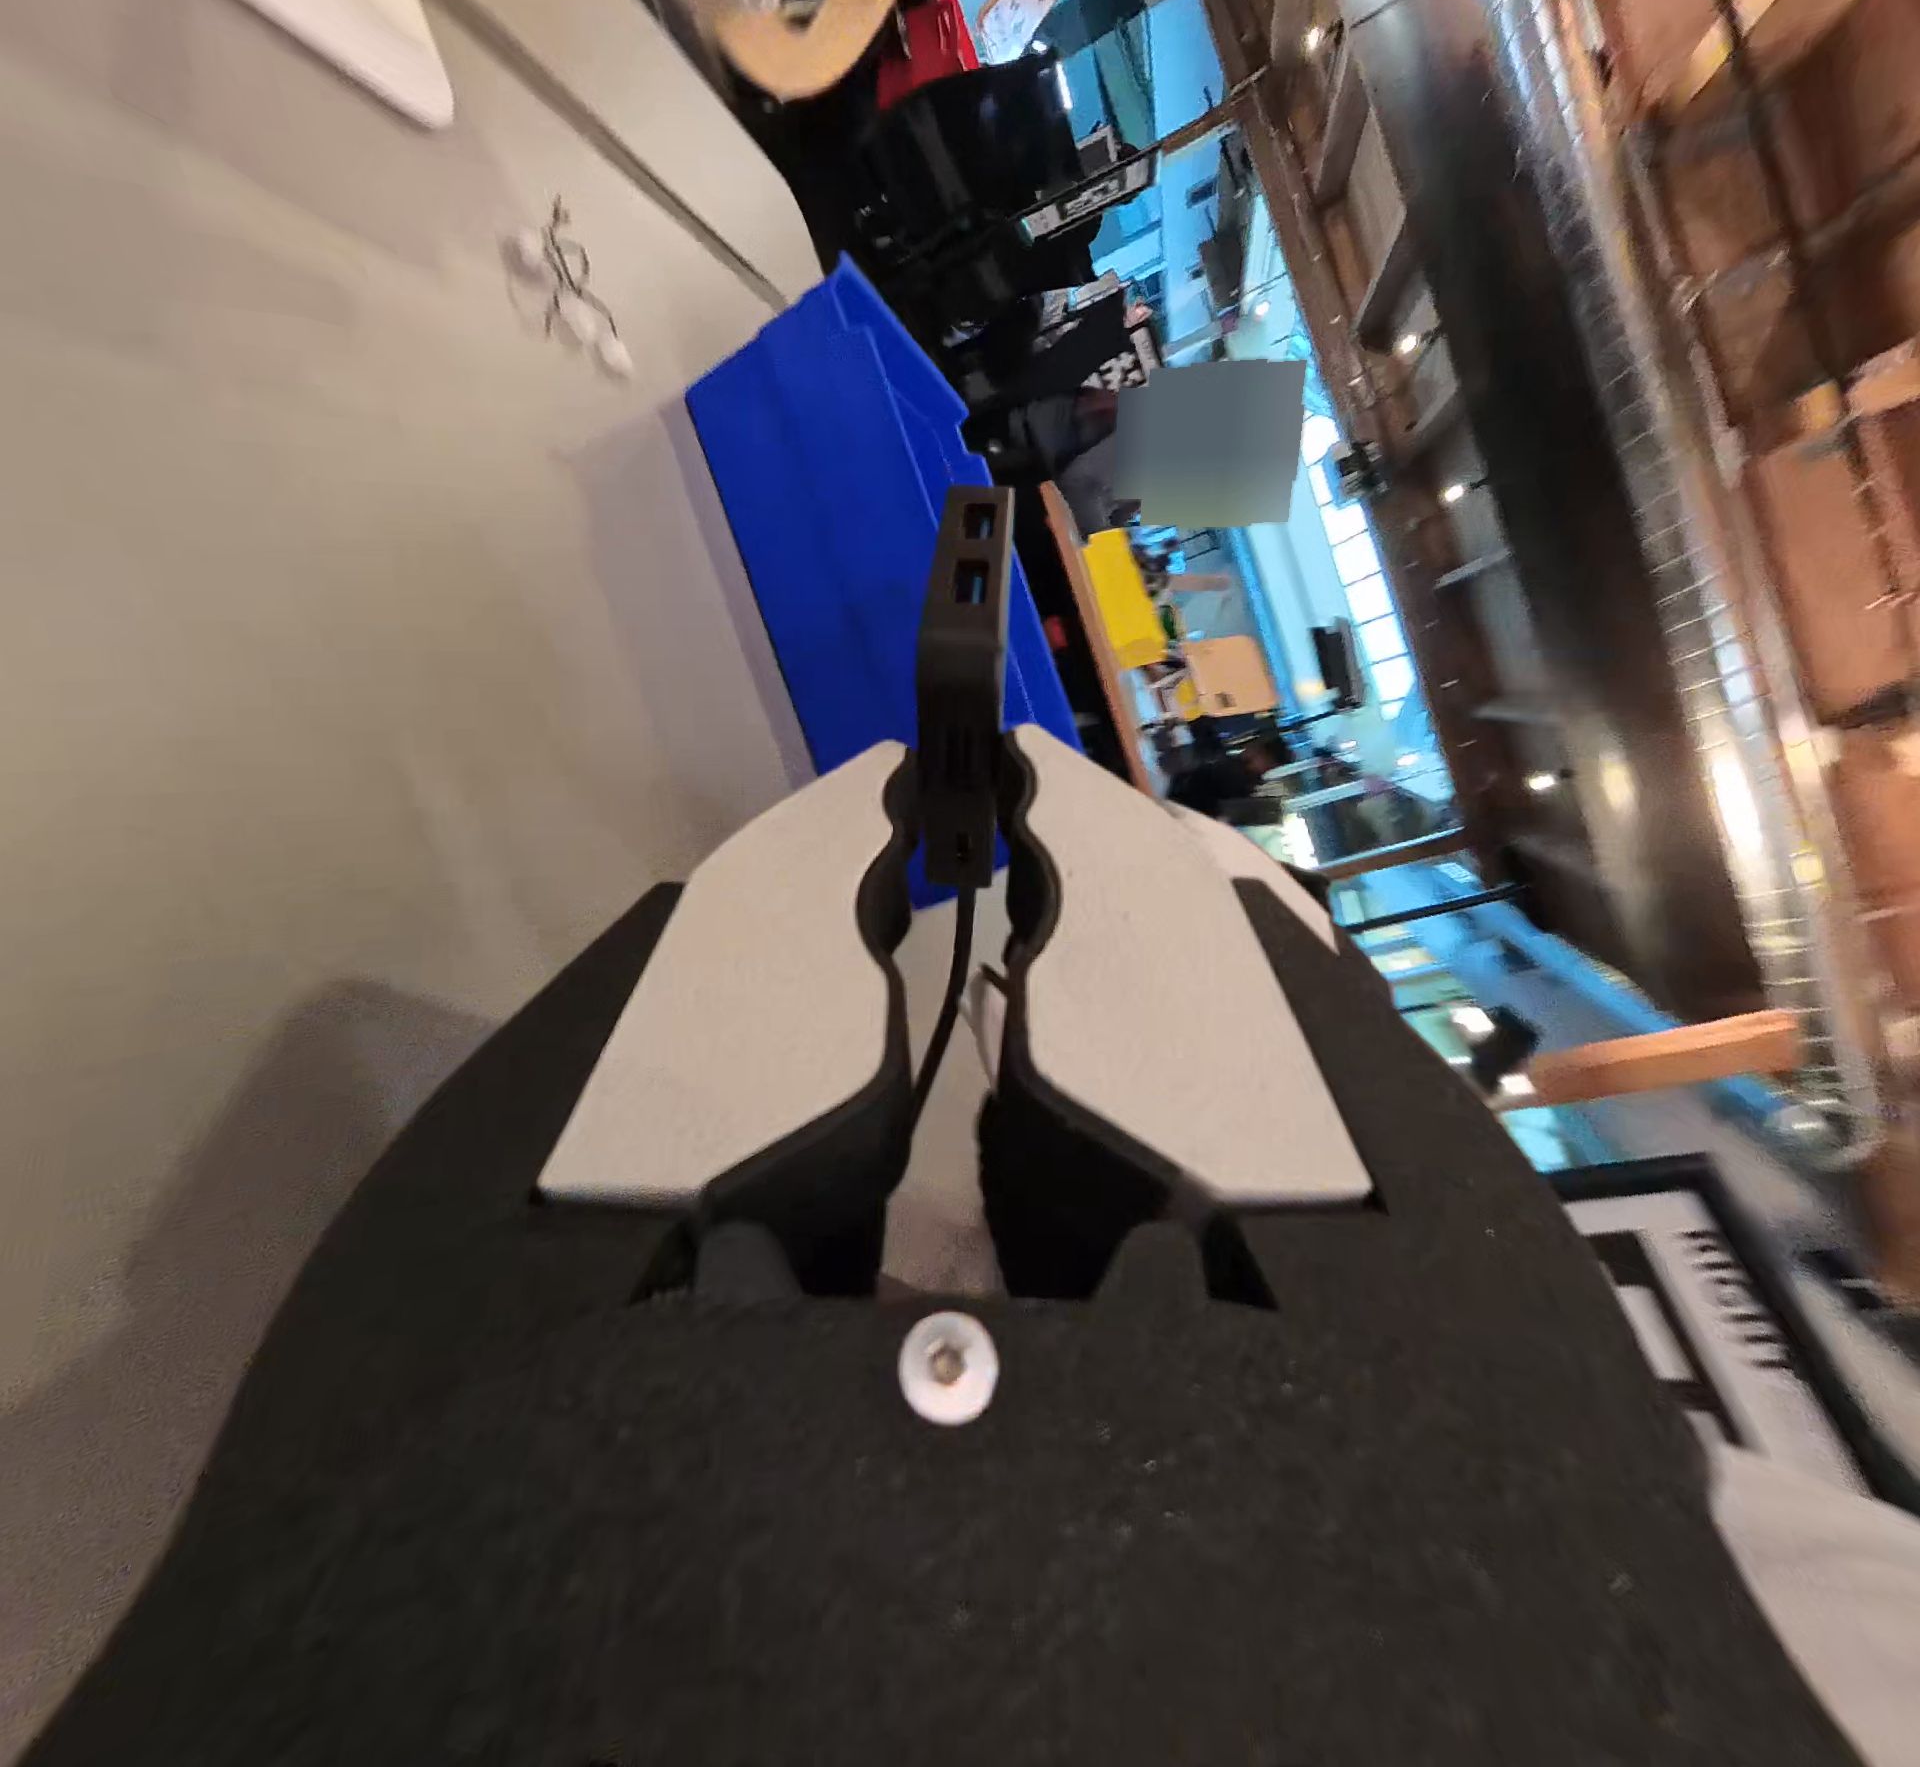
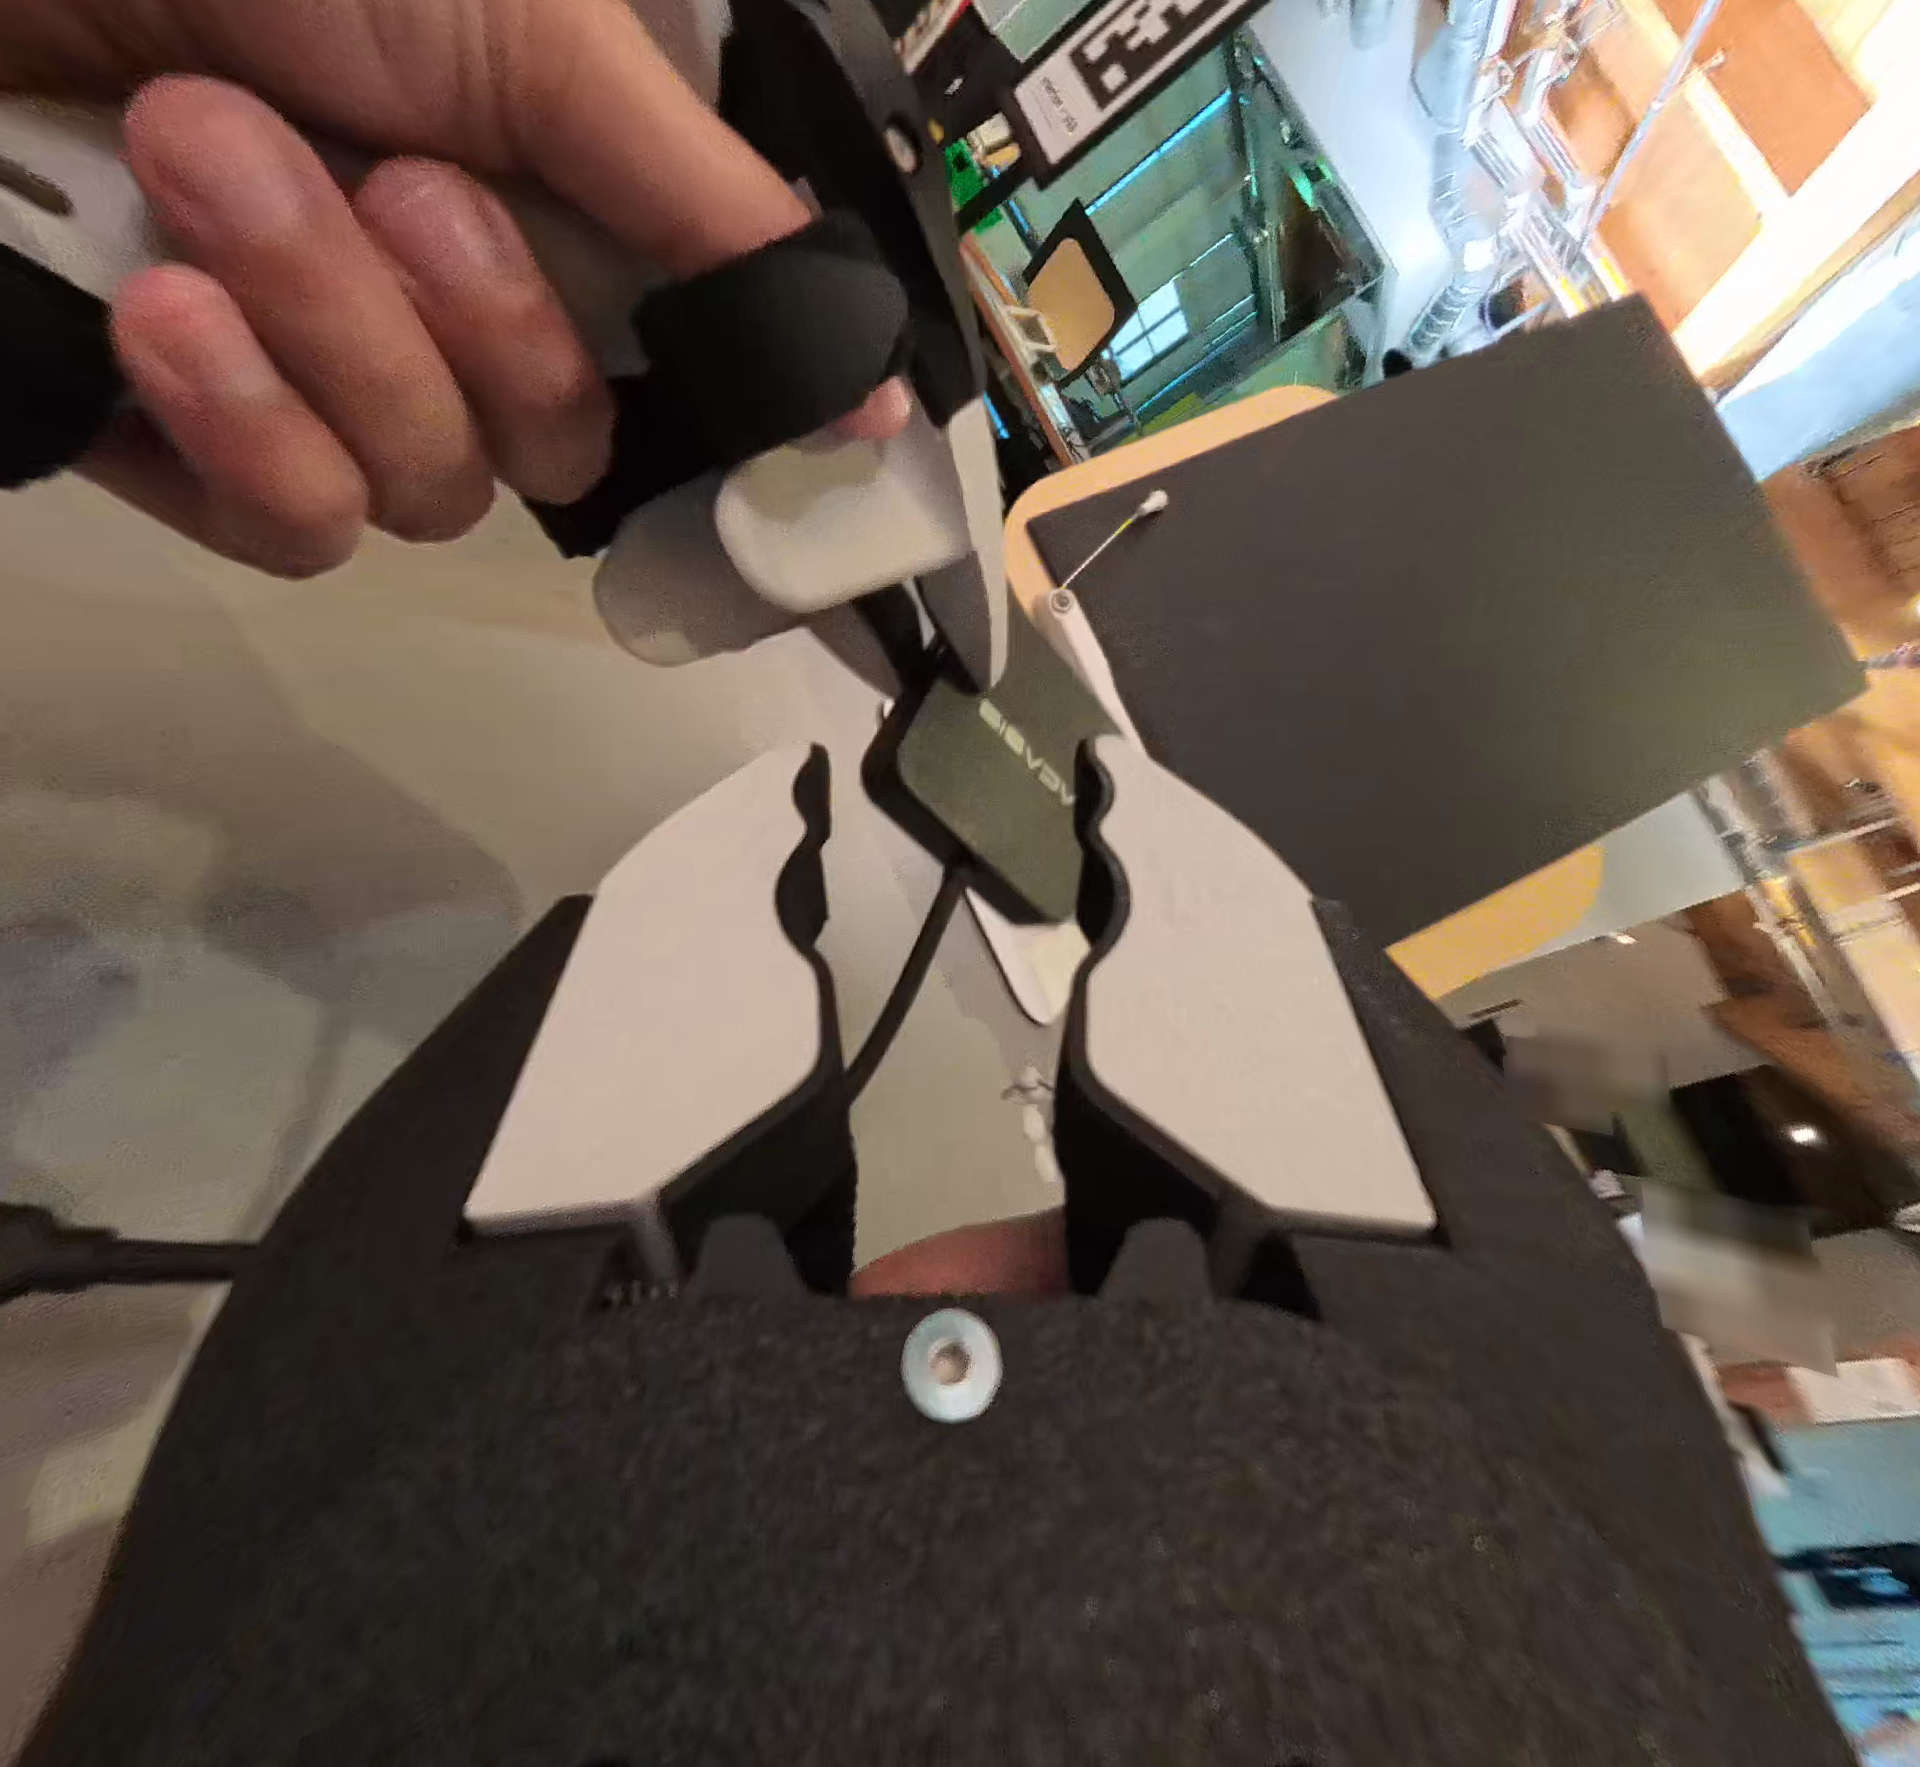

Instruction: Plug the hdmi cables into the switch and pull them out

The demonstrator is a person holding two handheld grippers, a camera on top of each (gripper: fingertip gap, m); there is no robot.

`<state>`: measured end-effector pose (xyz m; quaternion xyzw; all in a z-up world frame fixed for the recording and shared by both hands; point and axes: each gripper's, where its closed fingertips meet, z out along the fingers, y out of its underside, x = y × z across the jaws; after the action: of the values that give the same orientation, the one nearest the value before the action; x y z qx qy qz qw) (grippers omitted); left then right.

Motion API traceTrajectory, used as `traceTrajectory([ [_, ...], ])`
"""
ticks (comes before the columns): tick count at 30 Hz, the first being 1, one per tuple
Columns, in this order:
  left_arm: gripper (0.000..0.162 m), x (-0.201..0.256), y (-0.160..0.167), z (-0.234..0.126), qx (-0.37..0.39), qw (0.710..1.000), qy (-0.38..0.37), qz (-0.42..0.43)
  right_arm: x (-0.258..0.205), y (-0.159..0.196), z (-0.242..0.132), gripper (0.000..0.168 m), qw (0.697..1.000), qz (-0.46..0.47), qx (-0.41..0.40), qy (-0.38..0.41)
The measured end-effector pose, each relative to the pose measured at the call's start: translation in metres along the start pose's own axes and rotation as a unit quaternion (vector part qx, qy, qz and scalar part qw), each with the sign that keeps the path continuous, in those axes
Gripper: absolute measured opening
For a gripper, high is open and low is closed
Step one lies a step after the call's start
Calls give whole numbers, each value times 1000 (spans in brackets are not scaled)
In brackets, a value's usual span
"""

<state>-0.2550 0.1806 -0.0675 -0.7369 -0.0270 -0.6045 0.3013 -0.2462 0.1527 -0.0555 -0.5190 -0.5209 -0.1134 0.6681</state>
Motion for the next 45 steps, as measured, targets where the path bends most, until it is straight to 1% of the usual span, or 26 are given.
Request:
traceTrajectory([
  [2, 13, -5, 9, 2, -8, 998, 15, -61, -4, 9, 6, 44, 999, -43, -25, 4],
  [4, 13, -6, 16, 4, -20, 995, 27, -91, -11, 17, 10, 44, 997, -73, -34, 4],
  [5, 13, -6, 19, 5, -25, 994, 29, -99, -12, 19, 11, 43, 995, -91, -33, 12],
  [8, 14, -3, 30, 8, -42, 993, 34, -103, -11, 28, 16, 34, 983, -171, -36, 55],
  [10, 13, -4, 32, 7, -49, 994, 30, -98, -8, 41, 20, 28, 972, -216, -53, 77],
  [11, 13, -3, 33, 7, -57, 994, 31, -83, -4, 43, 21, 20, 969, -225, -50, 91],
  [13, 14, -1, 35, 7, -82, 994, 40, -60, -6, 44, 19, 13, 975, -206, -37, 74],
  [15, 17, 2, 33, 5, -89, 995, 40, -14, -4, 40, 17, 13, 982, -172, -15, 71],
  [18, 25, -11, 20, -6, -68, 994, -22, 84, -5, 46, 20, 13, 987, -150, -32, 51],
  [20, 25, -19, 13, -11, -56, 985, -56, 152, -7, 49, 20, 13, 989, -137, -40, 33],
  [22, 28, -18, 14, -7, -71, 977, -52, 192, -12, 48, 20, 13, 991, -129, -41, 16],
  [24, 29, -14, 20, -2, -89, 977, -24, 190, -16, 47, 20, 13, 991, -129, -38, 2],
  [26, 28, -18, 23, 1, -95, 979, -17, 182, -21, 42, 18, 13, 992, -125, -28, -11],
  [27, 26, -21, 26, 1, -104, 981, -12, 166, -23, 43, 16, 13, 992, -124, -29, -20],
  [31, 22, -25, 37, 1, -144, 985, 27, 87, -33, 38, 7, 13, 989, -140, 12, -46],
  [33, 21, -25, 39, 2, -145, 986, 38, 72, -37, 34, 5, 14, 988, -141, 26, -51],
  [41, 21, -27, 40, 10, -142, 986, 20, 85, -37, 36, 5, 14, 989, -127, 34, -60],
  [43, 22, -24, 36, 9, -143, 986, 26, 85, -35, 37, 6, 14, 990, -124, 29, -59],
  [45, 24, -20, 28, 1, -143, 982, 8, 124, -31, 31, 10, 14, 993, -98, 39, -59],
])
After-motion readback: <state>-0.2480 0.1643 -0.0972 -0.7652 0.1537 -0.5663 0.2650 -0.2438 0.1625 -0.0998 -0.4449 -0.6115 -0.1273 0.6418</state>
